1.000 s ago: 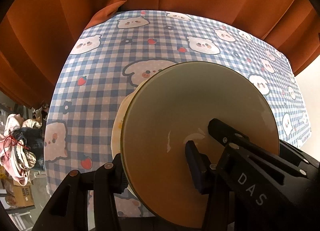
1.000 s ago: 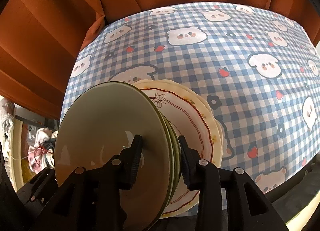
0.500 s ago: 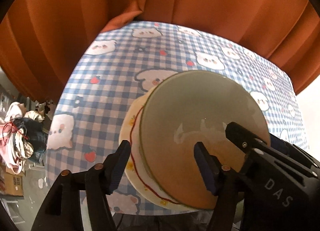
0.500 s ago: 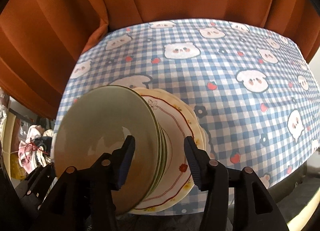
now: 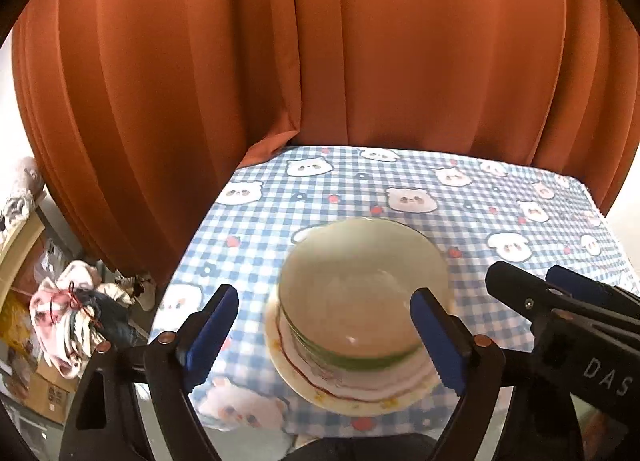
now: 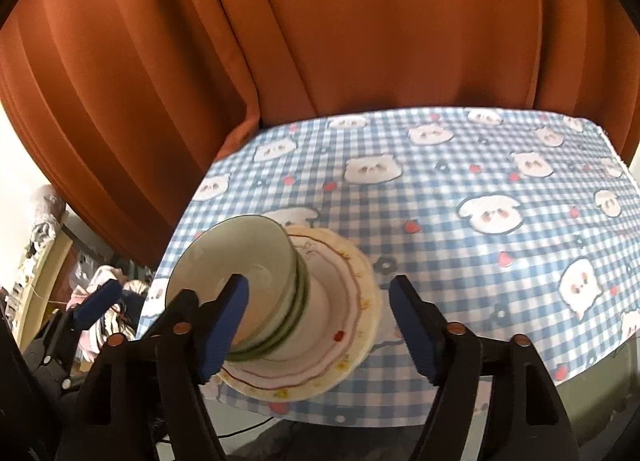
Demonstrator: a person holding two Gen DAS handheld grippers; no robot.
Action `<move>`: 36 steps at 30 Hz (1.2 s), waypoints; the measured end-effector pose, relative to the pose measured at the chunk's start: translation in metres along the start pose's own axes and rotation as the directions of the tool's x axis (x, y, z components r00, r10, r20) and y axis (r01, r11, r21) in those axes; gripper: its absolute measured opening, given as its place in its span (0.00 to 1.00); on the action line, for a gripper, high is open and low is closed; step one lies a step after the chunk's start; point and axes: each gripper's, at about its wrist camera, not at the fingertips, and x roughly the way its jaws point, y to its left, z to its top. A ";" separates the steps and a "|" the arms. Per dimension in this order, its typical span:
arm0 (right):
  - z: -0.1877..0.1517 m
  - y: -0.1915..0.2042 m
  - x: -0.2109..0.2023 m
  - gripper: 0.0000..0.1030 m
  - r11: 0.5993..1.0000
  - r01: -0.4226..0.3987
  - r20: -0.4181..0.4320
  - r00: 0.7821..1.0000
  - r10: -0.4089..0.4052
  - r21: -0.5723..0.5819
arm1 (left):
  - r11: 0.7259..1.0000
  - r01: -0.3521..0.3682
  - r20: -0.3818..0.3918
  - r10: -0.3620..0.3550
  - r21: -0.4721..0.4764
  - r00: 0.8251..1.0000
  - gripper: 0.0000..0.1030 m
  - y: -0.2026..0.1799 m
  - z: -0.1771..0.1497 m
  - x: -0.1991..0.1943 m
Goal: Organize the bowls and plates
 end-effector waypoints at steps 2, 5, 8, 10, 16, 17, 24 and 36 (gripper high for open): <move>-0.007 -0.012 -0.011 0.75 1.000 -0.005 0.009 1.000 0.005 -0.003 | 1.000 0.007 0.007 -0.007 -0.021 1.000 0.87 -0.006 -0.009 -0.007; -0.021 -0.030 -0.024 0.75 1.000 -0.009 0.033 0.999 0.009 -0.003 | 0.999 0.014 0.032 -0.013 -0.031 0.999 0.90 -0.017 -0.025 -0.015; -0.037 -0.045 -0.036 0.76 0.999 0.013 0.080 0.997 -0.011 -0.035 | 0.999 0.014 0.041 -0.012 -0.038 0.999 0.90 -0.026 -0.040 -0.019; -0.048 -0.056 -0.040 0.76 0.999 0.037 0.101 0.994 -0.033 -0.032 | 0.999 0.010 0.044 -0.008 -0.042 0.999 0.90 -0.030 -0.047 -0.022; -0.074 -0.085 -0.051 0.76 0.996 0.092 0.134 0.987 -0.091 -0.004 | 0.999 -0.039 0.075 0.040 -0.014 0.996 0.90 -0.043 -0.066 -0.030; -0.079 -0.089 -0.053 0.76 0.994 0.105 0.143 0.984 -0.102 -0.007 | 0.999 -0.041 0.077 0.041 -0.011 0.996 0.90 -0.044 -0.070 -0.031; -0.106 -0.102 -0.065 0.80 0.990 0.134 0.166 0.978 -0.126 -0.038 | 1.000 0.006 0.084 -0.006 0.003 0.996 0.91 -0.054 -0.085 -0.042; -0.116 -0.106 -0.083 0.89 0.988 0.149 0.210 0.968 -0.140 -0.029 | 1.000 0.028 0.119 -0.029 0.007 0.992 0.96 -0.061 -0.087 -0.051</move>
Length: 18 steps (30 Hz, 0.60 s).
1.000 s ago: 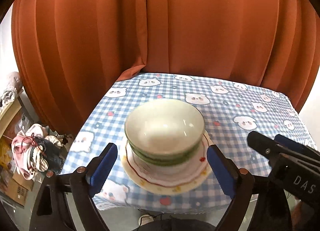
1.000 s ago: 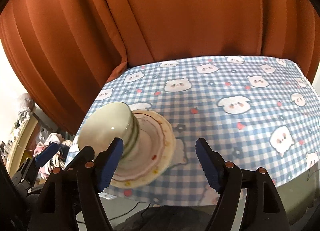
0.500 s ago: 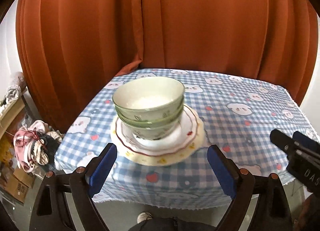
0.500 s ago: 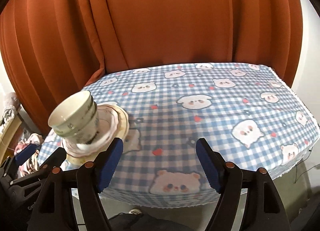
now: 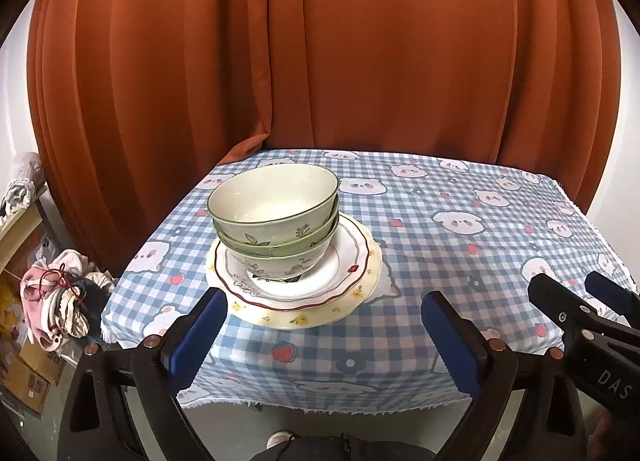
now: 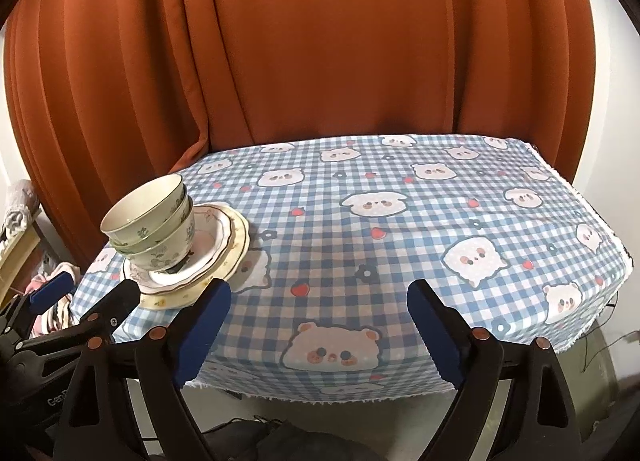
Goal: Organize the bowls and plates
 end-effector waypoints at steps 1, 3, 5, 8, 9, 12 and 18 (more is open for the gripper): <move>0.000 -0.001 0.000 0.89 1.000 0.000 0.000 1.000 0.000 0.002 | 1.000 -0.001 0.002 0.001 -0.001 1.000 0.96 0.000 0.000 0.000; 0.001 -0.001 0.000 0.90 1.000 -0.004 -0.003 1.000 0.004 0.004 | 1.000 -0.002 0.006 0.002 -0.003 1.000 0.96 -0.001 0.002 -0.001; 0.001 -0.001 0.000 0.90 1.000 -0.013 -0.007 1.000 0.013 0.005 | 1.000 0.002 0.011 -0.002 -0.003 1.000 0.96 -0.002 0.003 -0.002; 0.002 -0.002 -0.001 0.90 1.000 -0.012 0.000 1.000 0.012 0.006 | 1.000 0.000 0.014 0.000 0.001 1.000 0.96 -0.004 0.004 -0.001; 0.002 -0.003 -0.002 0.90 1.000 -0.011 0.002 1.000 0.011 0.008 | 1.000 -0.001 0.015 0.001 0.002 1.000 0.96 -0.004 0.004 -0.001; 0.003 -0.004 -0.001 0.91 1.000 -0.009 0.003 1.000 0.009 0.013 | 1.000 0.001 0.013 -0.001 0.001 1.000 0.96 -0.004 0.005 -0.001; 0.003 -0.006 0.002 0.91 1.000 -0.010 -0.003 1.000 0.010 0.013 | 1.000 0.005 0.003 -0.005 0.000 1.000 0.96 -0.007 0.005 0.001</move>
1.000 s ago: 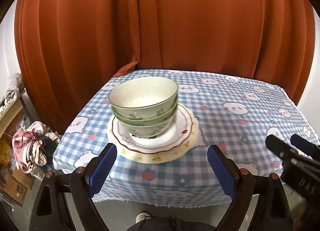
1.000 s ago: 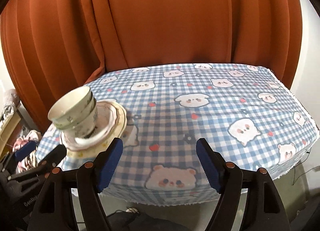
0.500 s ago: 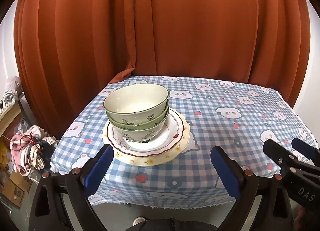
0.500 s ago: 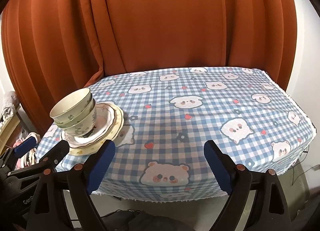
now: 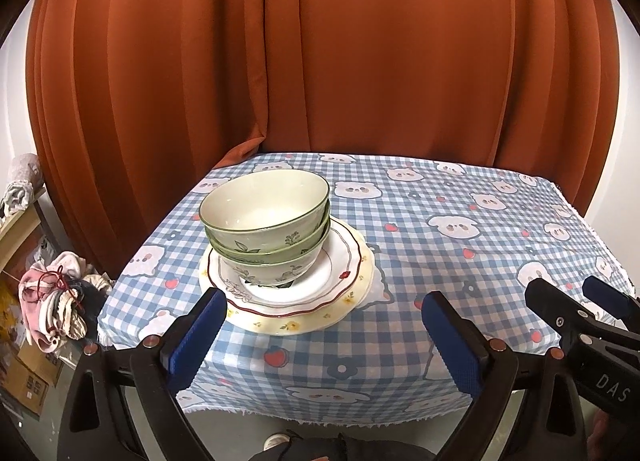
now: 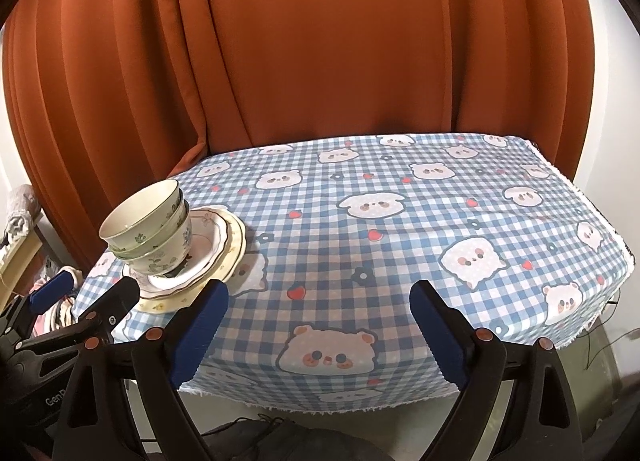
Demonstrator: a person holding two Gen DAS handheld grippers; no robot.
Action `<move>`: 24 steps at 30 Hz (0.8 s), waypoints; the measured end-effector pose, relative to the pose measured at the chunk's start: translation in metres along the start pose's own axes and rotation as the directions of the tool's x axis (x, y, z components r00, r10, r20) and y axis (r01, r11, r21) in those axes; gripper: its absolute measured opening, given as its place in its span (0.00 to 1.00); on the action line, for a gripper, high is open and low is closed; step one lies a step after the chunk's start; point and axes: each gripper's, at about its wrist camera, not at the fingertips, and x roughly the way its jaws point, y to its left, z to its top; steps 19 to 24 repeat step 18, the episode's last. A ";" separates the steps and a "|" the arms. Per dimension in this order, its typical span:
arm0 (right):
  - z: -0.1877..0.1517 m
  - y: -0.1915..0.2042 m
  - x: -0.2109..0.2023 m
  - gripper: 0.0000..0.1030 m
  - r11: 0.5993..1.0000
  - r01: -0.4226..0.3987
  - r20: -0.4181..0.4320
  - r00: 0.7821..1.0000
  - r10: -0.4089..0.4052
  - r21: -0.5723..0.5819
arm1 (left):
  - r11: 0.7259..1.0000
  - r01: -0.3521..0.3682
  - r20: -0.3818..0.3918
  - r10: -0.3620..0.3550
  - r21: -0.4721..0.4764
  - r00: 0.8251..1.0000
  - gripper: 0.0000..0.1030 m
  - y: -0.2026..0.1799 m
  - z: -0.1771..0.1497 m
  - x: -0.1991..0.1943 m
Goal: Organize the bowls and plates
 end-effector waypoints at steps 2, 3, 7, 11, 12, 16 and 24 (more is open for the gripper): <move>0.000 -0.001 0.001 0.91 1.000 0.000 -0.003 1.000 0.000 0.004 | 1.000 0.000 -0.002 0.000 0.000 1.000 0.96 -0.001 0.000 0.000; 0.000 -0.002 0.001 0.92 1.000 0.002 -0.005 1.000 -0.002 0.006 | 1.000 0.000 -0.001 0.000 0.001 1.000 0.96 -0.002 0.000 0.000; 0.000 -0.005 0.001 0.92 1.000 0.003 -0.005 1.000 -0.003 0.008 | 1.000 -0.001 -0.002 0.001 0.000 1.000 0.96 -0.002 0.000 0.001; 0.000 -0.005 0.002 0.92 1.000 0.003 -0.006 1.000 -0.003 0.007 | 1.000 0.000 -0.001 0.000 0.001 1.000 0.96 -0.002 0.000 0.001; 0.000 -0.004 0.002 0.92 1.000 0.004 -0.005 1.000 -0.004 0.007 | 1.000 0.000 -0.002 0.000 0.000 1.000 0.96 -0.002 0.000 0.001; 0.001 -0.005 0.003 0.92 1.000 0.004 -0.005 1.000 -0.004 0.005 | 1.000 -0.005 0.002 0.005 0.004 1.000 0.96 -0.005 0.000 0.001; 0.002 -0.006 0.004 0.92 1.000 0.004 -0.004 1.000 -0.004 0.006 | 1.000 -0.005 0.001 0.005 0.004 1.000 0.96 -0.007 0.001 0.003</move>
